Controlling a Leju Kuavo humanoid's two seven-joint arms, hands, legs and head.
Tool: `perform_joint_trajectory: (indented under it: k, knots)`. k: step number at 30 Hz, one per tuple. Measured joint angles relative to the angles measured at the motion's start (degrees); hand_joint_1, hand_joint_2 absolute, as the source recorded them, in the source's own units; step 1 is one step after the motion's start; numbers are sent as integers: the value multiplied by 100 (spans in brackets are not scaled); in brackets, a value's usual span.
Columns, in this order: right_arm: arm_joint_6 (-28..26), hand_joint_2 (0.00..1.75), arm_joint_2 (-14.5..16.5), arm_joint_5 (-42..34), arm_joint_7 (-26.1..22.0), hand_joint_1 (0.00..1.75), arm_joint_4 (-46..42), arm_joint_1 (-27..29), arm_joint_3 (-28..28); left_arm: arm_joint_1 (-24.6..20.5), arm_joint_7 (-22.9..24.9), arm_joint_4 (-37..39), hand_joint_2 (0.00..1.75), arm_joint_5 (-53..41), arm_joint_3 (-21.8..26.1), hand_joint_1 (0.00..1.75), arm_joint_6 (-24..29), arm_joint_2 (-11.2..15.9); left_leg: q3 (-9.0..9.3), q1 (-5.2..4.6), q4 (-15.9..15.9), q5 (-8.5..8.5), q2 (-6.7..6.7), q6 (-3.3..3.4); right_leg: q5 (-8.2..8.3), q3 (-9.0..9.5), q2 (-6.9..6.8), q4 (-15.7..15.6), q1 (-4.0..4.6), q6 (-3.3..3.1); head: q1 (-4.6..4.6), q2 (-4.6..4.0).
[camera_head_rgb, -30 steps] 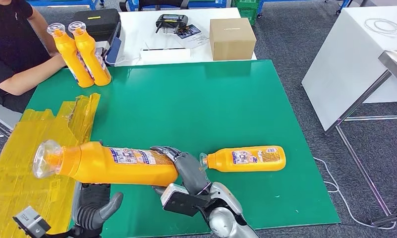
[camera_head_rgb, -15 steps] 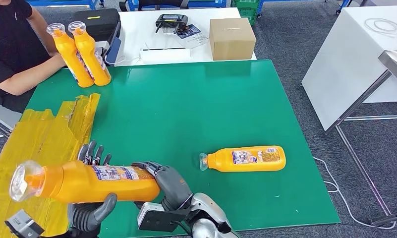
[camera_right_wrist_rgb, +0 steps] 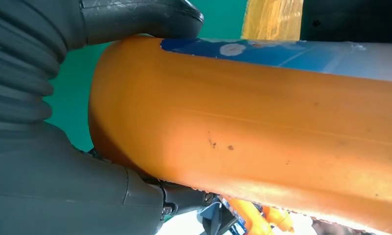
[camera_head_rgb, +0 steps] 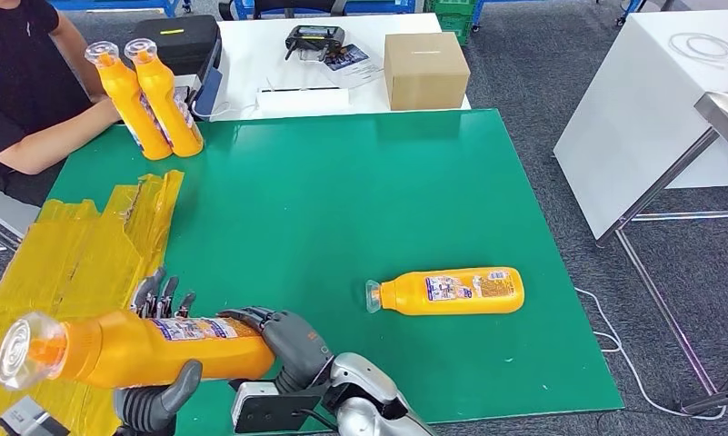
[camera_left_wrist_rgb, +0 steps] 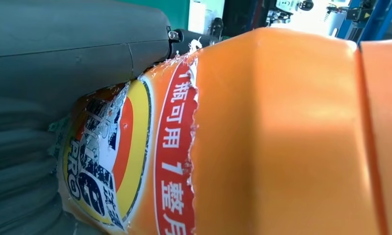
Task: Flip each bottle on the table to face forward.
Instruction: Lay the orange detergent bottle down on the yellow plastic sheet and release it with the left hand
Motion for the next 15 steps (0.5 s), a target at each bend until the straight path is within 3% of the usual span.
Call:
perform_joint_trajectory:
  k: [9, 10, 13, 14, 15]
  knots:
    - [-178, 175, 26, 29, -78, 174, 186, -33, 21, 55, -230, -12, 175, -152, 80, 175, -61, -60, 0, -1, 0, 0, 0, 0, 0, 0, 0, 0, -1, 0, 1, 0]
    - [-191, 175, 26, 35, -87, 166, 196, -33, 21, 59, -241, -16, 175, -167, 87, 175, -72, -64, 0, -1, 0, 0, 0, 0, 0, 0, 0, 0, -1, 0, 1, 0]
    - [-227, 175, 26, 48, -108, 35, 218, -33, 19, 55, -252, -29, 175, -232, 105, 175, -96, -77, 0, -1, 0, 0, 0, 0, 0, -1, 0, 0, -1, 0, 1, 0]
    - [-253, 175, 26, 59, -109, 0, 222, -31, 14, 46, -256, -34, 175, -296, 106, 175, -89, -81, 0, 0, 0, 0, 0, 0, 0, -1, 0, 0, 0, 0, 1, 0]
    - [-291, 175, 25, 76, -101, 0, 224, -28, 4, 33, -263, -39, 175, -398, 105, 175, -69, -85, 0, 0, 0, 0, 0, 0, 0, -1, 0, 0, 0, 0, 1, 0]
